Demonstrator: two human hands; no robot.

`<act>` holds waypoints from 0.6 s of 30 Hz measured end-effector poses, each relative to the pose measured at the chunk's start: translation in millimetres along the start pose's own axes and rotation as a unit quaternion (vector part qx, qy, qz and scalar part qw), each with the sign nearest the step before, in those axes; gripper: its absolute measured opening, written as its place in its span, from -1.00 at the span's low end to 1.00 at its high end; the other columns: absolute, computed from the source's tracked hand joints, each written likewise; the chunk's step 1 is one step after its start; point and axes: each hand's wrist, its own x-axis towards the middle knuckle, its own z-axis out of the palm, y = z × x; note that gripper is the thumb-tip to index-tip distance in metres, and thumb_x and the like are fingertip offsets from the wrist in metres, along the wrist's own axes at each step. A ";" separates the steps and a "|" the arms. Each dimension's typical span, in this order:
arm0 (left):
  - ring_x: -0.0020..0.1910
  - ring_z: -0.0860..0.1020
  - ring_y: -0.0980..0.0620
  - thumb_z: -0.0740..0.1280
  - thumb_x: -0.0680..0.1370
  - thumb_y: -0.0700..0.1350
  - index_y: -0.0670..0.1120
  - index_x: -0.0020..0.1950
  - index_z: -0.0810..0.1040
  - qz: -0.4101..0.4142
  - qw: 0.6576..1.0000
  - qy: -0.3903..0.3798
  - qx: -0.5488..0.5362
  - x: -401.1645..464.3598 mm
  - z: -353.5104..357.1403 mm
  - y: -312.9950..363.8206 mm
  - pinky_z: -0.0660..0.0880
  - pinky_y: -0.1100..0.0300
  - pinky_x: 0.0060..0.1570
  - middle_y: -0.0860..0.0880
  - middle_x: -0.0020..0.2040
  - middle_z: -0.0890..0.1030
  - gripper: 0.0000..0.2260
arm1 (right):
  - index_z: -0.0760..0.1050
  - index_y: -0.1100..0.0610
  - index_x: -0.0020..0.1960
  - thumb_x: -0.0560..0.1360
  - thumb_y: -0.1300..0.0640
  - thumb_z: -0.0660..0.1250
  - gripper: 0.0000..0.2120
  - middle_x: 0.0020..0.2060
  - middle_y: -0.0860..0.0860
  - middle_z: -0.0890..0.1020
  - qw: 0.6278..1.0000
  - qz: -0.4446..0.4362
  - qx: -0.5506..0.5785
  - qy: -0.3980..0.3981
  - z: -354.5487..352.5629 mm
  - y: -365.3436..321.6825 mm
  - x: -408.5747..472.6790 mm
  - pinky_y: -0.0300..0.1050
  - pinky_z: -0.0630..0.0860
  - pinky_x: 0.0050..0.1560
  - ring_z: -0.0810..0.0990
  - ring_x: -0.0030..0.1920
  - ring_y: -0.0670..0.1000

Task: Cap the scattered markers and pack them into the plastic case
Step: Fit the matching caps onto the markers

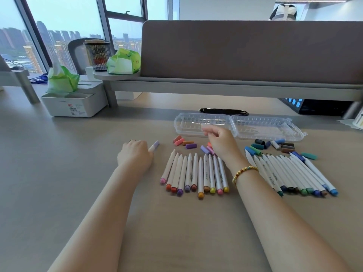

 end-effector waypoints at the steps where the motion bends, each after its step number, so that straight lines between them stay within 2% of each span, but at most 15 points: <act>1: 0.09 0.45 -0.15 0.03 0.61 0.13 -0.18 0.02 0.49 -0.003 1.000 0.001 0.003 0.2 1.9 1.4 0.45 0.05 -0.01 -0.16 0.08 0.51 -0.58 | 0.49 0.13 0.26 0.61 0.27 0.09 -0.69 0.22 0.06 0.55 1.000 0.007 -0.007 -0.002 -0.8 1.6 -0.6 -0.25 0.44 -0.07 0.38 -0.29 -0.24; 3: 0.05 0.46 -0.15 -0.01 0.60 0.20 -0.16 -0.08 0.45 -0.012 1.000 0.003 -0.002 0.3 5.7 1.8 0.45 0.07 -0.05 -0.16 0.06 0.52 -0.53 | 0.50 0.14 0.24 0.60 0.28 0.09 -0.69 0.19 0.06 0.56 0.999 0.019 -0.028 -0.014 -1.3 1.9 -2.3 -0.12 0.51 0.05 0.42 -0.26 -0.22; 4: 0.08 0.45 -0.15 -0.01 0.60 0.21 -0.16 -0.05 0.44 -0.013 1.000 0.005 -0.010 0.0 6.7 2.0 0.44 0.06 -0.04 -0.17 0.09 0.51 -0.53 | 0.51 0.14 0.23 0.60 0.28 0.09 -0.69 0.15 0.06 0.58 0.999 0.022 -0.041 -0.021 -1.0 1.3 -3.0 -0.07 0.53 0.07 0.47 -0.24 -0.16; 6: 0.20 0.37 -0.15 0.07 0.60 0.16 -0.16 0.07 0.41 0.007 0.998 0.025 -0.051 -2.4 4.6 5.9 0.40 0.04 0.03 -0.17 0.16 0.43 -0.61 | 0.52 0.14 0.22 0.61 0.25 0.10 -0.71 0.04 0.06 0.60 0.997 0.018 -0.070 -0.041 -0.3 0.5 -3.0 -0.14 0.56 -0.06 0.54 -0.19 -0.09; 8: 0.23 0.33 -0.12 0.18 0.58 0.10 -0.09 0.03 0.42 0.063 0.988 0.031 -0.137 -8.5 -5.4 16.3 0.35 0.08 0.08 -0.12 0.11 0.39 -0.75 | 0.53 0.12 0.20 0.61 0.23 0.13 -0.73 -0.01 0.00 0.56 0.992 0.016 -0.108 -0.064 0.7 1.4 -2.5 -0.31 0.46 -0.18 0.52 -0.12 -0.16; 10: 0.15 0.32 -0.03 0.26 0.55 0.07 -0.02 -0.05 0.44 0.137 0.976 -0.015 -0.171 -16.9 -16.8 28.8 0.30 0.11 0.14 -0.04 0.01 0.37 -0.83 | 0.56 0.09 0.15 0.58 0.23 0.17 -0.76 0.05 0.03 0.56 0.986 0.016 -0.154 -0.066 0.8 4.1 -0.5 -0.19 0.51 -0.02 0.50 0.07 -0.04; 12: 0.07 0.25 0.05 0.28 0.53 0.10 0.00 -0.02 0.49 0.201 0.970 -0.082 -0.113 -26.4 -21.5 38.8 0.24 0.15 0.16 0.01 -0.02 0.35 -0.81 | 0.58 0.07 0.11 0.55 0.25 0.19 -0.75 0.08 0.08 0.57 0.980 0.024 -0.188 -0.061 0.1 6.4 1.5 -0.03 0.51 0.12 0.47 0.15 0.06; 14: 0.07 0.23 0.07 0.29 0.51 0.14 0.00 0.05 0.52 0.231 0.965 -0.115 -0.049 -31.6 -18.1 43.4 0.20 0.14 0.24 0.02 -0.01 0.35 -0.75 | 0.59 0.07 0.10 0.54 0.25 0.19 -0.75 0.08 0.09 0.57 0.975 0.026 -0.211 -0.059 -0.2 7.4 1.2 0.02 0.52 0.13 0.48 0.14 0.08; 16: 0.12 0.27 0.05 0.28 0.51 0.17 -0.01 0.07 0.53 0.235 0.965 -0.117 -0.016 -32.9 -13.3 44.0 0.13 0.10 0.35 0.03 -0.02 0.37 -0.71 | 0.59 0.06 0.10 0.55 0.23 0.19 -0.75 0.10 0.08 0.56 0.972 0.016 -0.228 -0.061 1.1 6.7 1.1 0.03 0.49 0.16 0.45 0.17 0.10; 18: 0.12 0.29 0.04 0.26 0.51 0.19 -0.01 0.04 0.53 0.228 0.967 -0.115 -0.012 -32.0 -9.4 43.1 0.10 0.08 0.38 0.01 -0.02 0.41 -0.70 | 0.58 0.02 0.12 0.57 0.18 0.19 -0.76 0.16 0.07 0.51 0.965 0.002 -0.252 -0.068 4.6 2.8 2.0 0.00 0.41 0.22 0.37 0.24 0.11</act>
